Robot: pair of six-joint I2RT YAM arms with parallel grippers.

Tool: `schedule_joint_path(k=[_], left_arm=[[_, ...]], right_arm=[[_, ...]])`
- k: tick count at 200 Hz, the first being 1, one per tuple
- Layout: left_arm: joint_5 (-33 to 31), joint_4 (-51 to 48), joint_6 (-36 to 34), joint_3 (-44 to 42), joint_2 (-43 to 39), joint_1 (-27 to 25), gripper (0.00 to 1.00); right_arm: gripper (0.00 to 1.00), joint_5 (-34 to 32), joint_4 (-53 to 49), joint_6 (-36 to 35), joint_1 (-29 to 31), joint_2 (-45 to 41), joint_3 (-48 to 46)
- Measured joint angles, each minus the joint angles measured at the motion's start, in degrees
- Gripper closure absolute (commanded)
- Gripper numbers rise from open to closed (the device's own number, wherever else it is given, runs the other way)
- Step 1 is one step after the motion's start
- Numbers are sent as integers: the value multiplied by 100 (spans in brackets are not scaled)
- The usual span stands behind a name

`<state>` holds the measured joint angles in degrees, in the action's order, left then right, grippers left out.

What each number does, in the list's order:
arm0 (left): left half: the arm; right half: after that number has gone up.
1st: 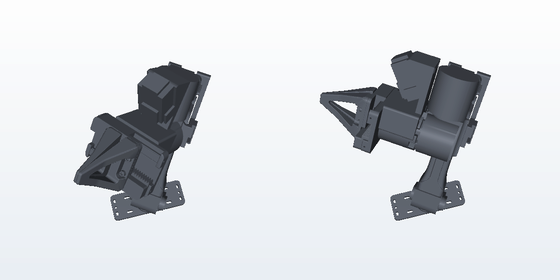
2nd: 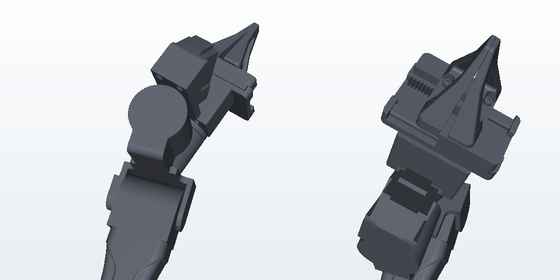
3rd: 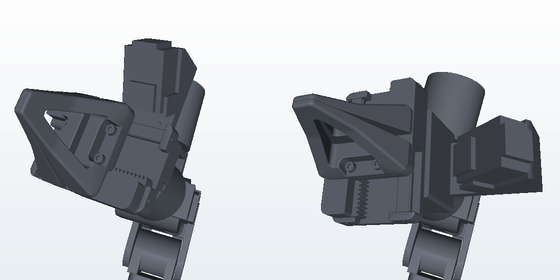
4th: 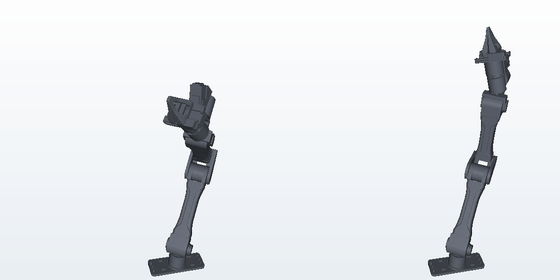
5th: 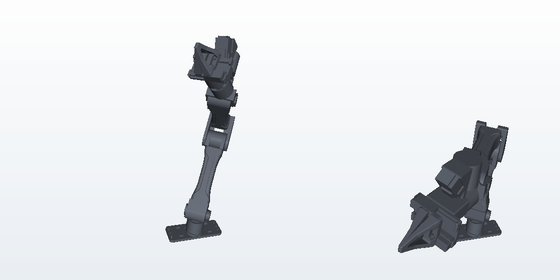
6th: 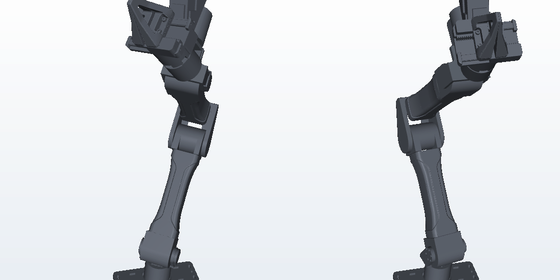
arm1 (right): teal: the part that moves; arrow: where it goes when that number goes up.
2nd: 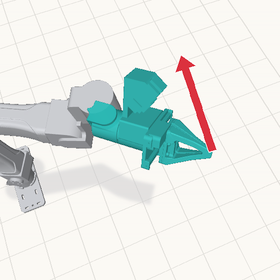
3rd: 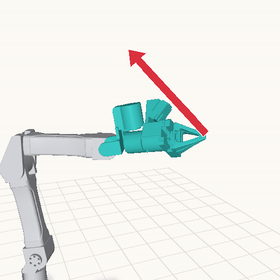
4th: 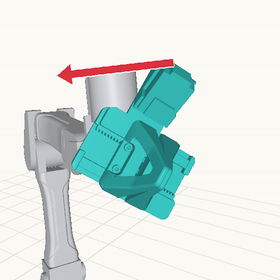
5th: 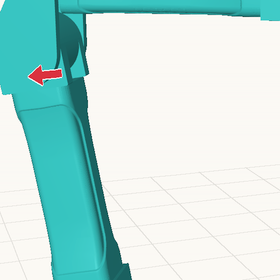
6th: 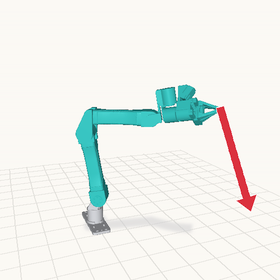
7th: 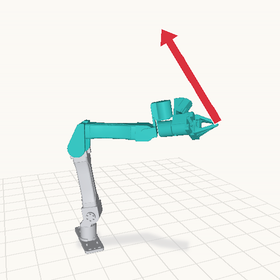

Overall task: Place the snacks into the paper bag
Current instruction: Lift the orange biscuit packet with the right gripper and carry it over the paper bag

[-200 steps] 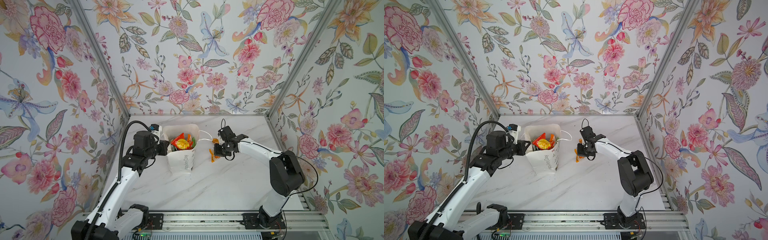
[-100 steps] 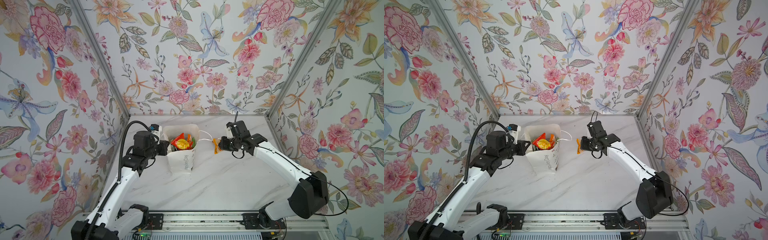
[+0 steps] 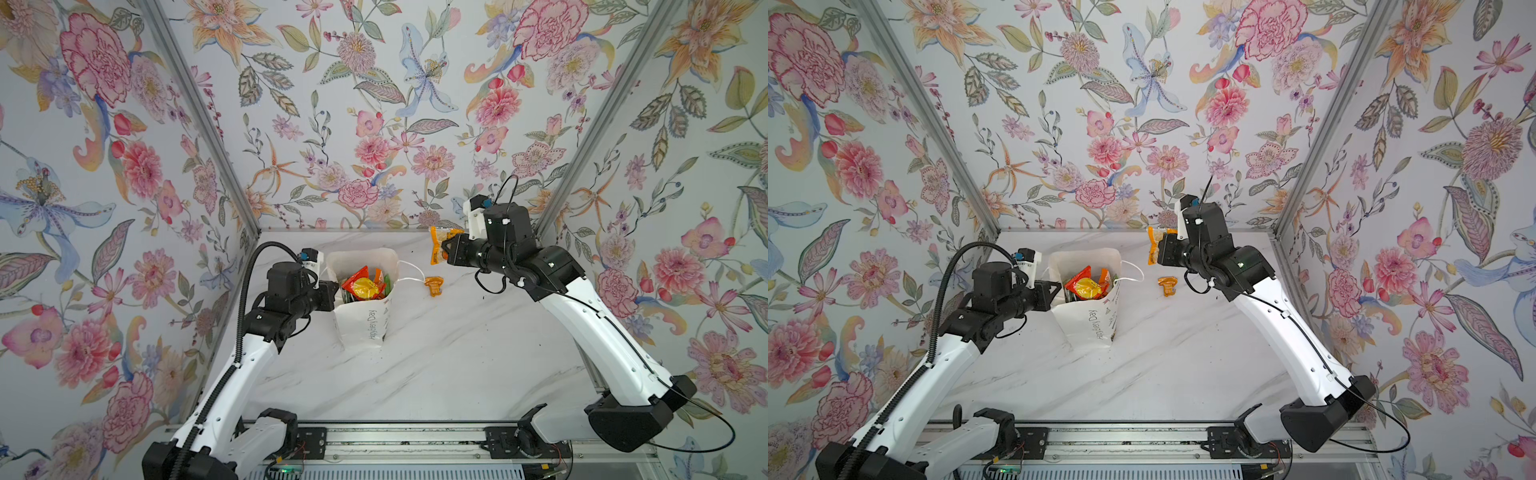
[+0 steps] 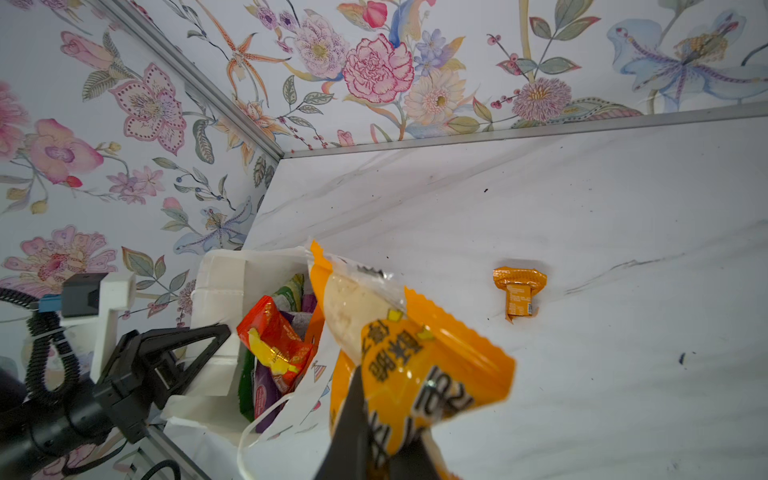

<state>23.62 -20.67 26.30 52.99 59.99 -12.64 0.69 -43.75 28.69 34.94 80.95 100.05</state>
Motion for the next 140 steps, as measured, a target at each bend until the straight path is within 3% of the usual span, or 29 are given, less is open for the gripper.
schedule_joint_path(k=[140], left_arm=[[20, 11, -2, -15, -24, 0, 100]], right_arm=[[93, -684, -817, -455, 1462, 1320, 2262]])
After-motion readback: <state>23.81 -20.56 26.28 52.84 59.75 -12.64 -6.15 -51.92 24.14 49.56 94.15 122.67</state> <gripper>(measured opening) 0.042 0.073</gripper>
